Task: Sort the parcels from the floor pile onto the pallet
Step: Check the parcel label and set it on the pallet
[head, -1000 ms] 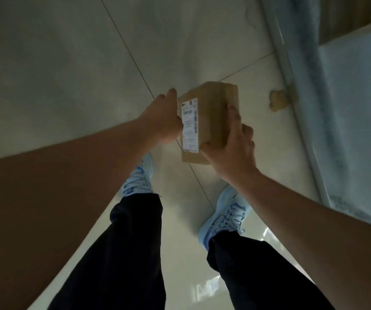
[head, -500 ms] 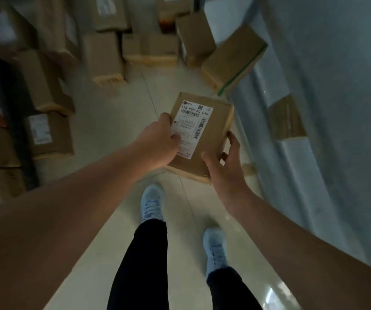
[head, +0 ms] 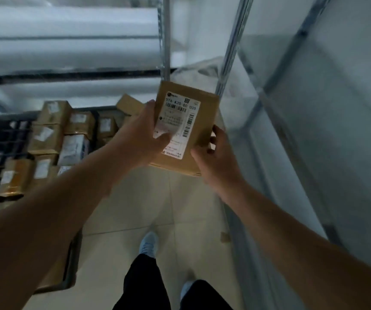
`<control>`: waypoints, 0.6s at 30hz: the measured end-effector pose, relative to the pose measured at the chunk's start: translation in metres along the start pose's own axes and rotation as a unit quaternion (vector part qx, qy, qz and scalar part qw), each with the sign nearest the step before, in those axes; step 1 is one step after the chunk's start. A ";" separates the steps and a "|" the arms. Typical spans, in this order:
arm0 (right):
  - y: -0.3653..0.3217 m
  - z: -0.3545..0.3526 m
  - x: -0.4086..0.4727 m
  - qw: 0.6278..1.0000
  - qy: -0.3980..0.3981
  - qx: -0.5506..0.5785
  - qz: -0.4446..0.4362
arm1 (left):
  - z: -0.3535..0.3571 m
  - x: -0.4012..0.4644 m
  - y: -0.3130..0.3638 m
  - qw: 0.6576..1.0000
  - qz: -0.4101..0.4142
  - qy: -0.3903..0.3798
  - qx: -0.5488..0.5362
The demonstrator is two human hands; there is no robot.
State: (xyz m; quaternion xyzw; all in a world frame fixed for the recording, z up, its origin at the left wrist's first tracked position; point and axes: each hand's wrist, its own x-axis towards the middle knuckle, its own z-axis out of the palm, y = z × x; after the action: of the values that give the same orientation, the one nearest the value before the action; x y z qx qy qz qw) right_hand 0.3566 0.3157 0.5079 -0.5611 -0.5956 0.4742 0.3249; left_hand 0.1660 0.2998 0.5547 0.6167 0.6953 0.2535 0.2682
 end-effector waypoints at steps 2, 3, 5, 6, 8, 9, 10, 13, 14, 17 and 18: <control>-0.047 -0.014 -0.024 0.999 -0.010 -0.025 -0.030 | -0.039 -0.035 0.028 0.999 0.031 0.045 -0.002; -0.069 -0.020 -0.037 0.999 -0.018 -0.032 -0.038 | -0.057 -0.052 0.041 0.996 0.048 0.068 0.008; -0.109 -0.030 -0.063 0.996 -0.028 -0.056 -0.070 | -0.092 -0.089 0.065 0.991 0.077 0.112 0.019; -0.127 -0.035 -0.076 0.992 -0.033 -0.069 -0.095 | -0.107 -0.107 0.076 0.988 0.086 0.127 0.018; -0.158 -0.042 -0.101 0.985 -0.042 -0.090 -0.139 | -0.131 -0.142 0.095 0.985 0.093 0.148 0.013; -0.170 -0.043 -0.112 0.982 -0.048 -0.094 -0.154 | -0.141 -0.157 0.101 0.983 0.095 0.156 0.010; -0.181 -0.044 -0.123 0.980 -0.055 -0.098 -0.166 | -0.150 -0.172 0.106 0.982 0.094 0.164 0.006; -0.210 -0.040 -0.152 0.969 -0.073 -0.125 -0.202 | -0.171 -0.211 0.112 0.978 0.070 0.195 -0.004; -0.219 -0.037 -0.160 0.964 -0.075 -0.136 -0.215 | -0.179 -0.223 0.112 0.977 0.066 0.202 -0.008; -0.249 -0.024 -0.179 0.954 -0.078 -0.155 -0.245 | -0.204 -0.256 0.110 0.973 0.059 0.221 -0.016; -0.258 -0.017 -0.186 0.950 -0.083 -0.158 -0.255 | -0.213 -0.267 0.108 0.972 0.058 0.229 -0.017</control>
State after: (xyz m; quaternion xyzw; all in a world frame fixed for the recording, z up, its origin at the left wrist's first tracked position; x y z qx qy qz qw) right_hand 0.3090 0.1583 0.7810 -0.3937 -0.8108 0.3201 0.2918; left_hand 0.1234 0.0419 0.7996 0.5766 0.6972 0.4148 0.0970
